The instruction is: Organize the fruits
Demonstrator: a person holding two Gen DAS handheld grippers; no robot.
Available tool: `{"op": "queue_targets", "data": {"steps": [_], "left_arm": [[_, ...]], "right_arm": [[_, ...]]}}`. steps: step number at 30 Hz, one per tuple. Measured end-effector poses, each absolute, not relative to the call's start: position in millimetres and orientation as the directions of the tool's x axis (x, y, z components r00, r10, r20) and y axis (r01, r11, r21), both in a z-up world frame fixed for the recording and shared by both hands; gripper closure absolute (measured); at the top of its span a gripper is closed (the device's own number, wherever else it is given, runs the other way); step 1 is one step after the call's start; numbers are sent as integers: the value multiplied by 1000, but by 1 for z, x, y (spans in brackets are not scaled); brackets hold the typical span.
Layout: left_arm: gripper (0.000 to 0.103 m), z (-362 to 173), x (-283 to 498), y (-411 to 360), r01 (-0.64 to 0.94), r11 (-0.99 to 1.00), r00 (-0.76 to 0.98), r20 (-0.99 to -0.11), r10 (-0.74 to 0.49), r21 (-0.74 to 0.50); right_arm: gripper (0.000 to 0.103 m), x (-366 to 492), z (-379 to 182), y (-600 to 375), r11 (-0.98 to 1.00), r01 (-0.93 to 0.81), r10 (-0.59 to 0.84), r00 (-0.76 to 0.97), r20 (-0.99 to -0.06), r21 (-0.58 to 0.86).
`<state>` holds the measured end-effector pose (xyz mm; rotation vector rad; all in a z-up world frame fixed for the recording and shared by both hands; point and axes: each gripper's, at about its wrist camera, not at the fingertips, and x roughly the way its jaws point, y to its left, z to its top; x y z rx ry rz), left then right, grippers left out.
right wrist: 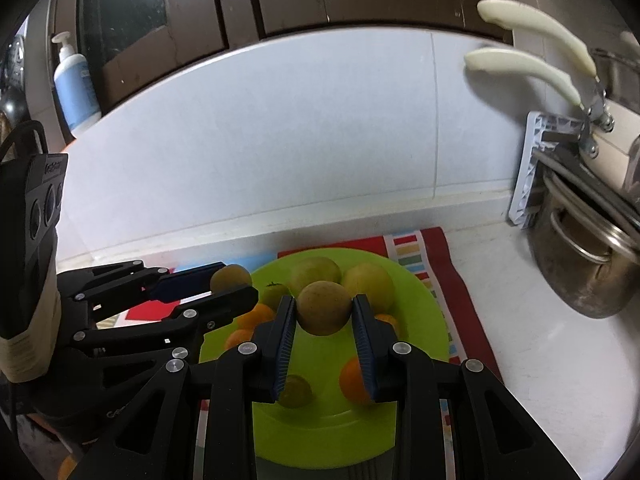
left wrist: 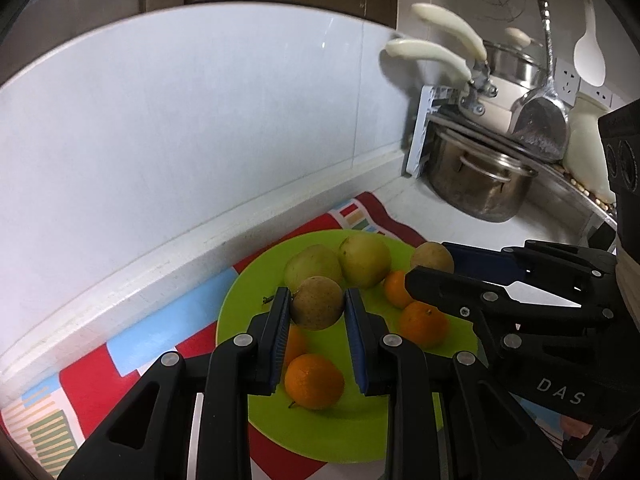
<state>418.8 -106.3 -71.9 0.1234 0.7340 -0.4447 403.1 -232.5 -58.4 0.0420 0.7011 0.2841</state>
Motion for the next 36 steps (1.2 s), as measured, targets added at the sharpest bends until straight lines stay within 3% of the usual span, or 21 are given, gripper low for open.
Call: {"op": "queue_targets", "data": {"steps": [7, 9, 14, 19, 21, 26, 29, 34, 36], "left_arm": [[69, -85, 426, -106, 420, 906, 643, -691, -331, -43], [69, -85, 424, -104, 414, 909, 646, -691, -326, -42], [68, -75, 412, -98, 391, 920, 666, -682, -301, -24], [61, -57, 391, -90, 372, 928, 699, -655, -288, -12], [56, -49, 379, -86, 361, 933, 717, -640, -277, 0], [49, -36, 351, -75, 331, 943, 752, -610, -248, 24], [40, -32, 331, -71, 329, 943, 769, -593, -240, 45], [30, -28, 299, -65, 320, 945, 783, -580, -224, 67], [24, -25, 285, -60, 319, 945, 789, -572, -224, 70]], "right_arm": [[72, 413, -73, -234, 963, -229, 267, 710, -652, 144], [65, 414, -74, -234, 964, -224, 262, 710, -653, 144], [64, 406, -70, -236, 971, -204, 235, 726, -646, 124], [64, 384, -58, -239, 977, -178, 211, 743, -635, 115], [58, 374, -53, -240, 979, -170, 204, 752, -627, 115], [57, 341, -41, -238, 981, -158, 195, 772, -606, 115], [49, 320, -35, -235, 983, -147, 186, 784, -592, 114], [47, 284, -30, -228, 988, -117, 155, 805, -573, 102], [41, 272, -29, -226, 990, -99, 140, 812, -567, 102]]}}
